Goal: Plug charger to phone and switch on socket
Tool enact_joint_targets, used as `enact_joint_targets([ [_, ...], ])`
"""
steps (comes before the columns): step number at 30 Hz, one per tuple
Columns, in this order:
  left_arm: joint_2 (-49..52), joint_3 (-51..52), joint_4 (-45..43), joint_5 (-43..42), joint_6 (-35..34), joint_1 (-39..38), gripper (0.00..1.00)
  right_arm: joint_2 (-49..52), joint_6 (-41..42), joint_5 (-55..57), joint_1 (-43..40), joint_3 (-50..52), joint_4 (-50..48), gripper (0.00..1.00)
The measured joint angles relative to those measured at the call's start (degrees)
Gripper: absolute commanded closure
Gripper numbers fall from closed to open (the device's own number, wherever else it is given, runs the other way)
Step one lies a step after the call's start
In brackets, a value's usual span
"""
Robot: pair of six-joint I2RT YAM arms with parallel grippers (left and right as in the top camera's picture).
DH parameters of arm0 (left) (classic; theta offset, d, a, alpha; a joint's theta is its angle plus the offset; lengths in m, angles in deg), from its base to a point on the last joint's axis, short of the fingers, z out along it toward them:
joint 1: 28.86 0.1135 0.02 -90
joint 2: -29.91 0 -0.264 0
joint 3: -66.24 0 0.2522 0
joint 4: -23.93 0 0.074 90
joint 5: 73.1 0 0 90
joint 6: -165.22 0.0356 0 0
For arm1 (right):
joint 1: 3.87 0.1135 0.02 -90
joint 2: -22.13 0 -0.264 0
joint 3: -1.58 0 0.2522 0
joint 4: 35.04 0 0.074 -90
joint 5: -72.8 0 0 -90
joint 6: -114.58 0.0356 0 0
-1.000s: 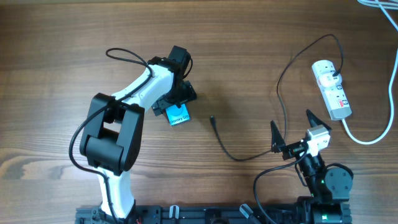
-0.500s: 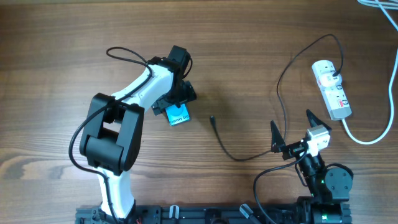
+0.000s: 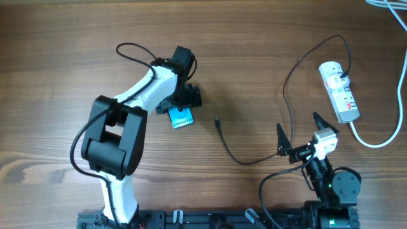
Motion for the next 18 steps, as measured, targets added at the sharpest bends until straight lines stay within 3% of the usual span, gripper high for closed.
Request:
enact_joint_targets([
  [18, 0.0, 0.0, -0.8, 1.4, -8.4, 0.0, 0.00, 0.0, 0.0, 0.0, 0.0, 0.0, 0.0, 0.00],
])
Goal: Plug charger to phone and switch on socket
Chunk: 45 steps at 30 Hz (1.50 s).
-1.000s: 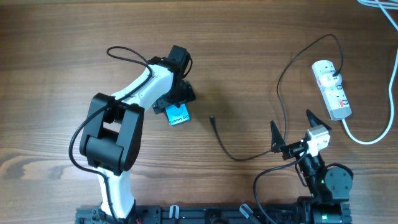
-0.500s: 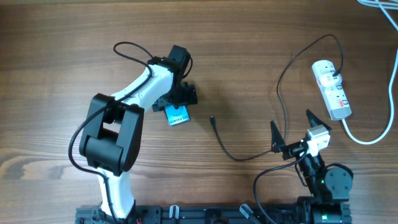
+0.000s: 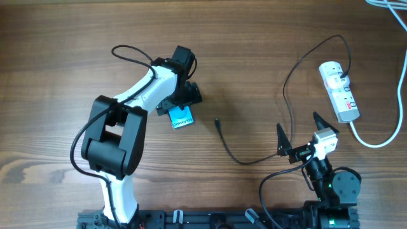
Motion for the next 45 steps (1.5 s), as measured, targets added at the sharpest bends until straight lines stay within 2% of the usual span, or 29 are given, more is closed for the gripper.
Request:
enact_joint_targets([
  [5, 0.0, 0.0, 0.0, 0.7, -2.8, 0.0, 0.00, 0.0, 0.0, 0.0, 0.0, 0.0, 0.0, 0.00],
  [10, 0.0, 0.0, 0.2, 1.1, -3.7, 0.0, 0.05, 0.0, 0.0, 0.0, 0.0, 0.0, 0.0, 0.00],
  [12, 0.0, 0.1, 0.3, 1.4, -3.9, 0.0, 0.00, 0.0, 0.0, 0.0, 0.0, 0.0, 0.0, 0.00],
  [15, 0.0, 0.1, 0.3, 1.3, -4.1, 0.0, 0.00, 0.0, 0.0, 0.0, 0.0, 0.0, 0.0, 0.00],
  [17, 0.0, 0.1, 0.3, 1.3, -4.1, 0.0, 0.06, 0.0, 0.0, 0.0, 0.0, 0.0, 0.0, 0.00],
  [20, 0.0, 0.1, 0.5, 1.4, -4.5, 0.0, 0.25, 0.0, 0.0, 0.0, 0.0, 0.0, 0.0, 0.00],
  [22, 0.0, 0.1, 0.6, 1.3, -4.7, 0.2, 0.29, 0.0, 0.0, 0.0, 0.0, 0.0, 0.0, 0.00],
  [32, -0.1, 0.1, 0.6, 0.5, -4.9, 0.6, 0.29, 0.0, 0.0, 0.0, 0.0, 0.0, 0.0, 0.00],
  [45, -3.1, 2.4, 2.7, -6.7, -4.9, 2.4, 0.30, 0.0, 0.0, 0.0, 0.0, 0.0, 0.0, 0.00],
])
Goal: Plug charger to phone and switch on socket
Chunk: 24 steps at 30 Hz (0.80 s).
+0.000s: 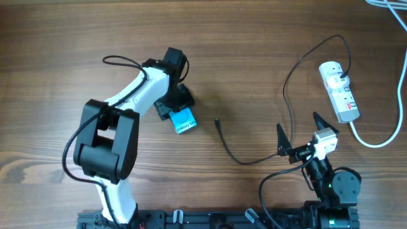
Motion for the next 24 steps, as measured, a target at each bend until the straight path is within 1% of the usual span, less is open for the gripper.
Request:
enact_joint_targets([
  [4, -1.5, 0.0, 0.2, -2.0, 0.0, 0.0, 0.29, 0.0, 0.0, 0.0, 0.0, 0.0, 0.0, 0.00],
  [7, -1.5, 0.0, 0.4, -3.7, 0.6, 0.0, 0.27, 0.0, 0.0, 0.0, 0.0, 0.0, 0.0, 0.00],
  [11, -1.6, 0.0, -1.5, -9.1, 4.2, 0.0, 0.27, 0.0, 1.7, -0.2, 0.0, 0.0, 0.0, 0.00],
  [13, -1.6, 0.0, -2.3, -12.2, 5.9, 0.0, 0.26, 0.0, 5.0, -0.3, 0.0, 0.0, 0.0, 0.00],
  [15, -1.6, 0.0, -2.8, -14.2, 6.7, 0.0, 0.26, 0.0, 11.7, -1.4, 0.0, 0.0, -0.1, 0.00],
  [16, -1.6, 0.0, -3.0, -14.8, 7.1, 0.0, 0.26, 0.0, 17.4, -3.1, 0.0, 0.0, -0.5, 0.00],
  [21, -1.7, 0.0, -3.7, -18.1, 9.3, 0.0, 0.26, 0.4, 25.4, -13.0, 0.0, -0.8, -1.5, 0.00],
  [23, -1.7, 0.0, -3.9, -18.6, 9.9, 0.0, 0.26, 2.8, 26.2, -14.2, 0.0, -4.3, 1.5, 0.00],
  [24, -1.7, 0.0, -4.2, -18.8, 10.2, 0.0, 0.26, 5.7, 26.2, -14.6, 0.0, -8.1, 4.0, 0.00],
])
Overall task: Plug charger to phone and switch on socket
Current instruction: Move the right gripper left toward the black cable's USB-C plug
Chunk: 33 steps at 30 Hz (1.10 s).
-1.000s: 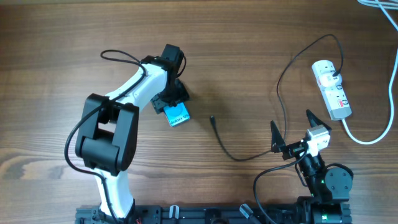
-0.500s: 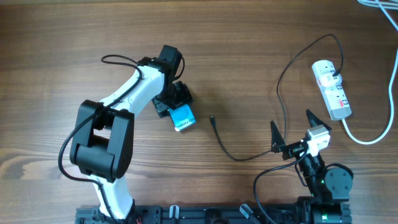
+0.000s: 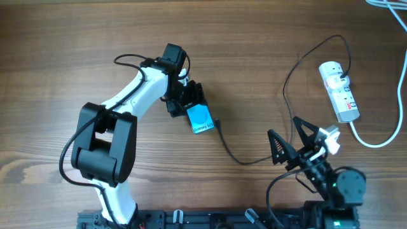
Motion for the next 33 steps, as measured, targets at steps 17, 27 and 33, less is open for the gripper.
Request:
enact_joint_targets([
  [17, 0.0, 0.0, -2.4, 16.1, -12.2, -4.9, 0.00, 59.4, -6.4, -10.2, -0.1, -25.7, 17.2, 0.00],
  [27, 2.6, -0.4, -4.9, 19.1, -15.3, -7.3, 0.18, 79.3, -7.8, -10.3, 3.1, -25.7, 19.5, 0.00],
  [33, 3.0, -0.7, -4.1, 19.8, -15.7, -7.3, 0.23, 79.9, -5.3, -6.4, 12.4, -26.1, 16.3, 0.00],
])
